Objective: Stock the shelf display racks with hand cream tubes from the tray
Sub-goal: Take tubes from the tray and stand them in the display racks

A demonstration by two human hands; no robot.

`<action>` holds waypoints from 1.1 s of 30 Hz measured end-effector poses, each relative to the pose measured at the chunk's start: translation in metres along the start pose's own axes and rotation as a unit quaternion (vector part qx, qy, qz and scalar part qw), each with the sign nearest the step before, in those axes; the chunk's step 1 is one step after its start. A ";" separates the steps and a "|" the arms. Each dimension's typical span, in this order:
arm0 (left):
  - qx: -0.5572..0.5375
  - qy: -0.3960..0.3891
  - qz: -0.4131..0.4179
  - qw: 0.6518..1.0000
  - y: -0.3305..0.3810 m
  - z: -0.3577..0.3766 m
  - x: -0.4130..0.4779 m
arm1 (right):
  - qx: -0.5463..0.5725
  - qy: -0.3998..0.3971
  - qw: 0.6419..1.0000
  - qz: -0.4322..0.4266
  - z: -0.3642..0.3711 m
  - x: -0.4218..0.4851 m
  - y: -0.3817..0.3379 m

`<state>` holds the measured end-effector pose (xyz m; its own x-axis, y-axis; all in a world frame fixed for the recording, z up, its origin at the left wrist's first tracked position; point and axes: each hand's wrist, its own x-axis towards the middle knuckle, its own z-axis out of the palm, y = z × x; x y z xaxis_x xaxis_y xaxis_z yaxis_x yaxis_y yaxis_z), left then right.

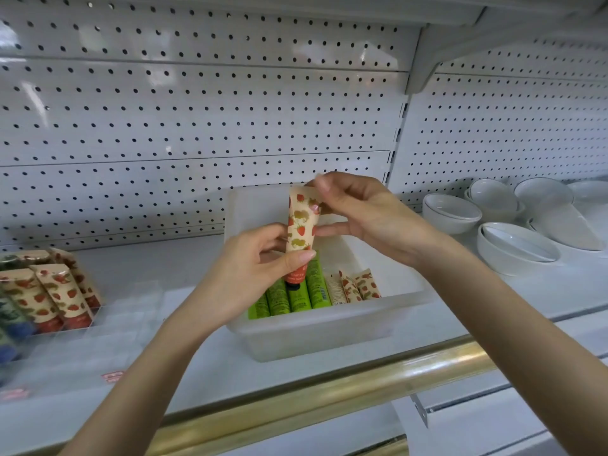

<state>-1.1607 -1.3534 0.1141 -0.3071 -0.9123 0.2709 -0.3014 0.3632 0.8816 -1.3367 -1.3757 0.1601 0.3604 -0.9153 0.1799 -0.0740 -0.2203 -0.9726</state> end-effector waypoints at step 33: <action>-0.019 0.042 -0.020 0.999 0.002 -0.011 -0.009 | -0.320 -0.229 0.895 0.211 -0.045 0.000 0.076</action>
<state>-1.1488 -1.3464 0.1174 -0.2187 -0.9393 0.2644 -0.2766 0.3195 0.9063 -1.3846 -1.4078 0.0928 0.5079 -0.7602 -0.4051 -0.7577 -0.1705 -0.6299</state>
